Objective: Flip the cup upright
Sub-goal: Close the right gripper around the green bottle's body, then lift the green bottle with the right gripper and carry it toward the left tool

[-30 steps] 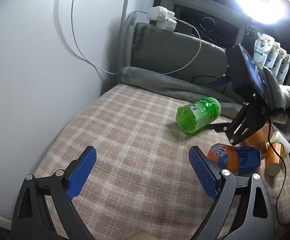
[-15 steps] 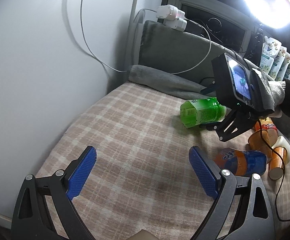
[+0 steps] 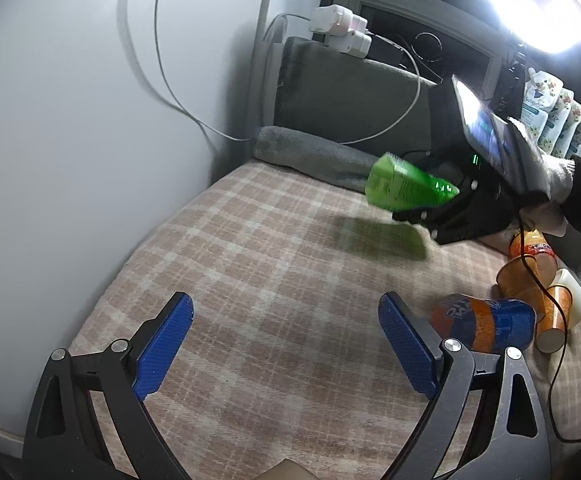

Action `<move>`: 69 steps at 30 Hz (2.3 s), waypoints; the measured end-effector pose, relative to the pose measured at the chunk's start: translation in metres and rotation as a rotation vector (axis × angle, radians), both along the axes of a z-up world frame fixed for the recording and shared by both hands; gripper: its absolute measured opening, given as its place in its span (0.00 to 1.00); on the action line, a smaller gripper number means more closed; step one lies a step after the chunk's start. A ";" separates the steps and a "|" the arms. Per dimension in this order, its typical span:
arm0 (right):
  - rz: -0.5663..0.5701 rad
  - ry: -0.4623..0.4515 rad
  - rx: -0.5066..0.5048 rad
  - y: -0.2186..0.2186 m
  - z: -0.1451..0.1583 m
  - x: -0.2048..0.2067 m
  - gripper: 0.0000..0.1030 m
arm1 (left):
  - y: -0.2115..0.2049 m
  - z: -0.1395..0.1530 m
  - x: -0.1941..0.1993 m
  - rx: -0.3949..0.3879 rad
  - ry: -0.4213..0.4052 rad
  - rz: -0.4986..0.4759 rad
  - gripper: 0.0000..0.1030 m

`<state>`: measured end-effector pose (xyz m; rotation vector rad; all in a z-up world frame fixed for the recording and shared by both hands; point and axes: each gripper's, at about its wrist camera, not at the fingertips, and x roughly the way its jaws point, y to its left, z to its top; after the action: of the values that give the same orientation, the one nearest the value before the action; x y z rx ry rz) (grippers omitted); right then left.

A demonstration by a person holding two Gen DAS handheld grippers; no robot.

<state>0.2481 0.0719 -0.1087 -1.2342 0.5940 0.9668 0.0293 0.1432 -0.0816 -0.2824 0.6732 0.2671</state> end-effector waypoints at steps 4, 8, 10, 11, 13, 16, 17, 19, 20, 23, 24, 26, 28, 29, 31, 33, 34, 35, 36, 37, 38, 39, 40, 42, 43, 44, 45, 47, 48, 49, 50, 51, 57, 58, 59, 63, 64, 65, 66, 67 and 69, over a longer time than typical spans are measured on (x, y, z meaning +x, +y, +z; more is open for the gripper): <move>-0.078 0.067 0.101 -0.017 0.029 0.005 0.59 | -0.006 0.004 -0.002 0.004 -0.009 -0.017 0.91; -0.155 0.116 0.188 -0.040 0.057 -0.003 0.59 | -0.016 0.012 -0.004 0.008 -0.028 -0.046 0.91; -0.195 0.143 0.235 -0.054 0.073 -0.017 0.59 | -0.024 0.016 -0.007 0.008 -0.041 -0.066 0.91; -0.213 0.157 0.257 -0.062 0.080 -0.023 0.59 | -0.027 0.017 -0.007 0.009 -0.046 -0.076 0.91; -0.244 0.178 0.292 -0.079 0.089 -0.039 0.59 | -0.035 0.021 -0.010 0.003 -0.057 -0.102 0.91; -0.292 0.191 0.327 -0.098 0.097 -0.062 0.59 | -0.046 0.026 -0.014 0.005 -0.070 -0.136 0.91; -0.312 0.197 0.341 -0.103 0.098 -0.069 0.59 | -0.051 0.028 -0.016 0.008 -0.074 -0.148 0.91; -0.344 0.207 0.363 -0.118 0.099 -0.078 0.59 | -0.059 0.032 -0.019 0.006 -0.079 -0.170 0.91; -0.363 0.211 0.376 -0.127 0.102 -0.084 0.59 | -0.062 0.033 -0.020 0.006 -0.081 -0.179 0.91; -0.424 0.238 0.416 -0.147 0.106 -0.097 0.59 | -0.075 0.037 -0.026 0.017 -0.086 -0.209 0.91; -0.448 0.249 0.432 -0.153 0.105 -0.100 0.59 | -0.081 0.038 -0.029 0.019 -0.087 -0.222 0.91; -0.504 0.283 0.469 -0.172 0.109 -0.112 0.59 | -0.088 0.041 -0.032 0.019 -0.092 -0.242 0.91; -0.547 0.306 0.495 -0.188 0.108 -0.121 0.59 | -0.093 0.043 -0.035 0.021 -0.097 -0.258 0.91; -0.576 0.317 0.511 -0.196 0.106 -0.127 0.59 | -0.097 0.044 -0.037 0.021 -0.101 -0.268 0.91; -0.618 0.344 0.538 -0.213 0.107 -0.134 0.59 | -0.102 0.046 -0.040 0.017 -0.107 -0.283 0.91; -0.664 0.371 0.571 -0.225 0.103 -0.138 0.59 | -0.106 0.046 -0.042 0.009 -0.111 -0.300 0.91; -0.688 0.395 0.595 -0.233 0.102 -0.141 0.59 | -0.109 0.046 -0.042 0.005 -0.112 -0.311 0.91; -0.716 0.434 0.628 -0.243 0.099 -0.145 0.59 | -0.111 0.046 -0.042 0.001 -0.111 -0.322 0.91; -0.738 0.461 0.652 -0.250 0.096 -0.148 0.59 | -0.113 0.046 -0.042 -0.003 -0.110 -0.330 0.91; -0.756 0.482 0.668 -0.256 0.093 -0.152 0.59 | -0.116 0.046 -0.041 -0.014 -0.108 -0.344 0.91; -0.778 0.508 0.688 -0.264 0.088 -0.157 0.59 | -0.118 0.045 -0.041 -0.026 -0.105 -0.359 0.91; -0.799 0.538 0.704 -0.270 0.084 -0.160 0.59 | -0.121 0.044 -0.040 -0.037 -0.101 -0.373 0.91; -0.824 0.579 0.720 -0.276 0.076 -0.164 0.59 | -0.123 0.043 -0.039 -0.048 -0.094 -0.385 0.91; -0.865 0.648 0.739 -0.284 0.062 -0.167 0.59 | -0.128 0.041 -0.036 -0.072 -0.079 -0.412 0.91; -0.883 0.680 0.745 -0.287 0.053 -0.169 0.59 | -0.131 0.039 -0.035 -0.085 -0.071 -0.424 0.91; -0.903 0.710 0.750 -0.290 0.045 -0.170 0.59 | -0.133 0.038 -0.034 -0.101 -0.063 -0.437 0.91; -0.919 0.739 0.757 -0.294 0.036 -0.172 0.59 | -0.136 0.036 -0.033 -0.119 -0.052 -0.450 0.91; -0.955 0.791 0.764 -0.299 0.022 -0.172 0.59 | -0.141 0.033 -0.031 -0.151 -0.031 -0.473 0.91; -0.975 0.815 0.766 -0.302 0.014 -0.172 0.59 | -0.144 0.032 -0.031 -0.159 -0.025 -0.480 0.91; -0.997 0.841 0.769 -0.304 0.006 -0.171 0.59 | -0.145 0.031 -0.030 -0.165 -0.018 -0.486 0.91; -1.013 0.856 0.770 -0.307 0.001 -0.170 0.59 | -0.147 0.030 -0.030 -0.169 -0.013 -0.489 0.91; -1.029 0.868 0.771 -0.309 -0.003 -0.169 0.59 | -0.148 0.029 -0.029 -0.174 -0.007 -0.494 0.91; -1.072 0.926 0.790 -0.313 -0.019 -0.165 0.60 | -0.155 0.022 -0.022 -0.210 0.041 -0.516 0.91; -1.079 0.929 0.795 -0.314 -0.019 -0.165 0.60 | -0.155 0.021 -0.021 -0.217 0.049 -0.519 0.91; -1.084 0.934 0.795 -0.316 -0.021 -0.164 0.60 | -0.156 0.020 -0.019 -0.223 0.056 -0.522 0.91; -1.093 0.941 0.801 -0.323 -0.024 -0.163 0.67 | -0.159 0.015 -0.013 -0.238 0.078 -0.530 0.91; -1.094 0.934 0.805 -0.325 -0.024 -0.163 0.71 | -0.160 0.014 -0.011 -0.244 0.084 -0.534 0.91; -1.092 0.933 0.812 -0.329 -0.024 -0.164 0.74 | -0.160 0.012 -0.010 -0.249 0.090 -0.537 0.91; -1.088 0.930 0.821 -0.330 -0.023 -0.164 0.76 | -0.161 0.011 -0.008 -0.262 0.099 -0.541 0.91; -1.083 0.925 0.826 -0.331 -0.021 -0.165 0.77 | -0.161 0.009 -0.006 -0.275 0.106 -0.545 0.90; -1.073 0.904 0.835 -0.334 -0.016 -0.167 0.77 | -0.161 0.006 -0.002 -0.312 0.126 -0.552 0.90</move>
<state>0.0809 -0.2619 -0.1247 0.3776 1.2022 0.6365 0.0273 -0.0183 -0.0755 -0.3667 0.8896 -0.3535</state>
